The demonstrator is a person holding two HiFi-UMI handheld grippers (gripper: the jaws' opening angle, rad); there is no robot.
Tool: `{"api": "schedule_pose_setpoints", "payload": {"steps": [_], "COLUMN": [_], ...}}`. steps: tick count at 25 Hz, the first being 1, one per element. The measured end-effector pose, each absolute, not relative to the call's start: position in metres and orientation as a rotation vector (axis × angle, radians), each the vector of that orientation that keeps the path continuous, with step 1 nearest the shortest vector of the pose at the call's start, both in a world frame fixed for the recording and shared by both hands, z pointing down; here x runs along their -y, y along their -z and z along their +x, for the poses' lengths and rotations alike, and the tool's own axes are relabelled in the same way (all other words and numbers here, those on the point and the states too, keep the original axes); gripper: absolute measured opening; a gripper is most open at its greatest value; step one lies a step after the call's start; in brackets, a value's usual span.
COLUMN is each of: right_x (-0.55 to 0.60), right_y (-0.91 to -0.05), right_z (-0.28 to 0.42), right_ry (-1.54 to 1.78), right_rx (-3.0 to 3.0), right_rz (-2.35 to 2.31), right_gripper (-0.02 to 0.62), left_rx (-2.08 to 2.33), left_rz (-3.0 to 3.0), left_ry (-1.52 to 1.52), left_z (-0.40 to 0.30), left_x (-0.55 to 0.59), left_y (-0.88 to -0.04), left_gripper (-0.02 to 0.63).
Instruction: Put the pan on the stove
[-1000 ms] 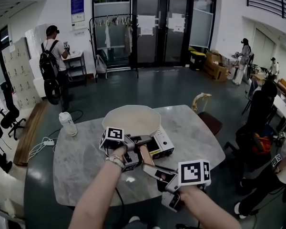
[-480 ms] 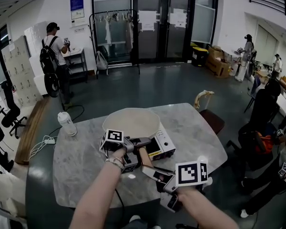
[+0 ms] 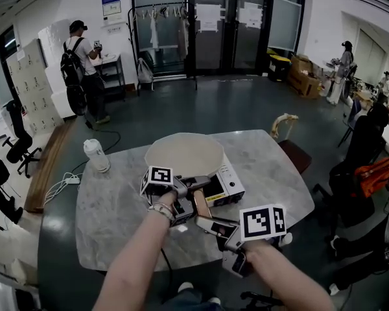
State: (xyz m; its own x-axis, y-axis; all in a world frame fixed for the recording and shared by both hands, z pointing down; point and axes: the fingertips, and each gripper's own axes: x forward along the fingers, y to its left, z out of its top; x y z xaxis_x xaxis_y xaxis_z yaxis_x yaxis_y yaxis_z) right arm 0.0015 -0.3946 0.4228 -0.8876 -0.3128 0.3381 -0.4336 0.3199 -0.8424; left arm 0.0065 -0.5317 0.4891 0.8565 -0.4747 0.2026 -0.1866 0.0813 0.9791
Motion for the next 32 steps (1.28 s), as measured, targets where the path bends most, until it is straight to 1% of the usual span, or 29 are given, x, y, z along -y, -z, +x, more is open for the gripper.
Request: {"api": "schedule_pose_setpoints", "payload": {"steps": [9, 13, 22, 25, 28, 32], "right_x": [0.383, 0.382, 0.381, 0.382, 0.386, 0.386], "right_y": [-0.447, -0.455, -0.479, -0.487, -0.493, -0.502], "right_z": [0.001, 0.004, 0.008, 0.009, 0.012, 0.015], "right_ry": [-1.657, -1.702, -1.769, -1.783, -1.789, -1.781], "right_rx": [2.409, 2.387, 2.315, 2.295, 2.289, 2.271], "right_rz": [0.695, 0.708, 0.748, 0.775, 0.802, 0.815], "right_gripper": [0.184, 0.172, 0.149, 0.144, 0.141, 0.140], "left_rx": [0.587, 0.592, 0.630, 0.632, 0.641, 0.669], "left_rz": [1.516, 1.509, 1.450, 1.439, 1.455, 1.453], "left_ry": [0.228, 0.254, 0.247, 0.259, 0.256, 0.234], "left_z": [0.001, -0.008, -0.019, -0.020, -0.022, -0.022], "left_x": [0.522, 0.520, 0.500, 0.496, 0.494, 0.491], "left_y": [-0.505, -0.506, -0.525, -0.527, -0.526, -0.528], "left_gripper": [0.233, 0.259, 0.259, 0.248, 0.206, 0.195]}}
